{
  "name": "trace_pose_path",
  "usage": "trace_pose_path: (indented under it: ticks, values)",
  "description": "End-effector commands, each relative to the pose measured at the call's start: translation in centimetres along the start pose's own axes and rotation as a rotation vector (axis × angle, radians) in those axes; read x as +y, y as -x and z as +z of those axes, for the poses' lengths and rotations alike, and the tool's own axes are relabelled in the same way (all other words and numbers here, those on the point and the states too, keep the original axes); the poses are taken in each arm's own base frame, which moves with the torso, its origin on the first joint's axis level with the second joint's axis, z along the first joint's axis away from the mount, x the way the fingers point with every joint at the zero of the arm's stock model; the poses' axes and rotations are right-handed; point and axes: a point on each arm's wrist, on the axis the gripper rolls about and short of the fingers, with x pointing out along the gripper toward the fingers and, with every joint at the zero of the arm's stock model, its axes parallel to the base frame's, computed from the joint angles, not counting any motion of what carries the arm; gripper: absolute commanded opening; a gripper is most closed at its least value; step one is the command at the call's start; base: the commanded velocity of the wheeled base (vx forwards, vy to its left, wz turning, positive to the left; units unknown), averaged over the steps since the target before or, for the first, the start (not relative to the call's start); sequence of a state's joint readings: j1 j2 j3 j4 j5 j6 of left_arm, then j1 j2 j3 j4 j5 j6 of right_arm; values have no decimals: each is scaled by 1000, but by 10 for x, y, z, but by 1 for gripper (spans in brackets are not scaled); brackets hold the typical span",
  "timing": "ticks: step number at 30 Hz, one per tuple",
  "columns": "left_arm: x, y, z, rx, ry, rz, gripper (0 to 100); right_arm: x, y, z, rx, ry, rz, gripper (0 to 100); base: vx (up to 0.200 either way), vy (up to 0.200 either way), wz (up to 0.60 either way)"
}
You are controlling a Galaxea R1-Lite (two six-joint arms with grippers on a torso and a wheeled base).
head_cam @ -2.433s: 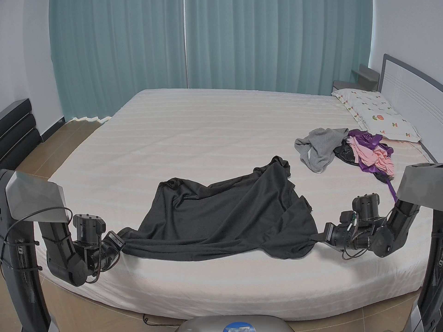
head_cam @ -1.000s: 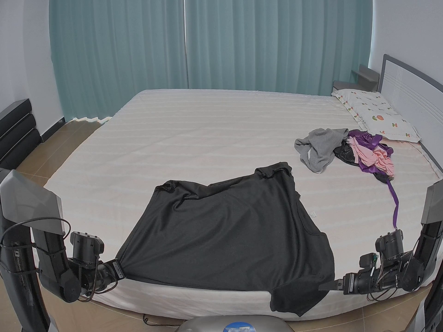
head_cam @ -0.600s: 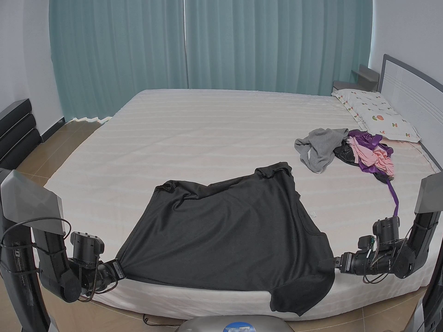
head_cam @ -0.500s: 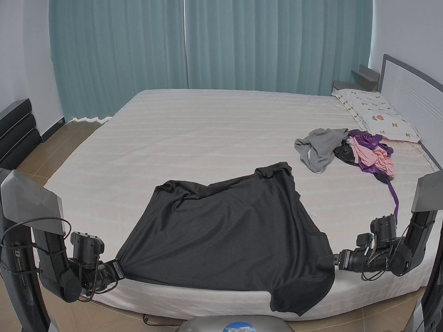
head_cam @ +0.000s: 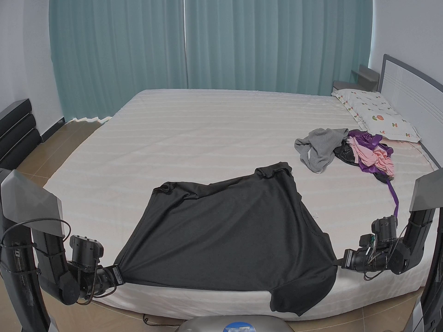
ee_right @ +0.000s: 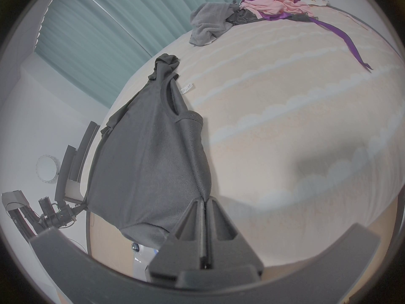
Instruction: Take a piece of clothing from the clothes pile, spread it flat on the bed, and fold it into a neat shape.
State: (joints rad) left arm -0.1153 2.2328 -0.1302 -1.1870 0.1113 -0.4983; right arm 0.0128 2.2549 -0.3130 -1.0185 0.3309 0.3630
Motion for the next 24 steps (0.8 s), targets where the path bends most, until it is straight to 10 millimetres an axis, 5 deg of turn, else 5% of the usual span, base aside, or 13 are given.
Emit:
trace_pose_path:
  ticks: [1,18,19,20,24]
  values:
    - [1,2,-3,11,-4,8,0,-3,9,-4,3,-11,-11,0,0,0,0]
    - [5,9,-15,52,-103,44,0,-4,21,-24,17,3,-51,0,0,0,0]
    - [5,9,-15,52,-103,44,100,-4,21,-24,17,3,-51,0,0,0,0]
    - [5,8,-15,51,-102,42,100,-4,19,-24,14,2,-47,100,0,0,0]
    - [4,8,-13,41,-97,37,100,-4,23,-17,-38,-13,-31,100,0,0,0]
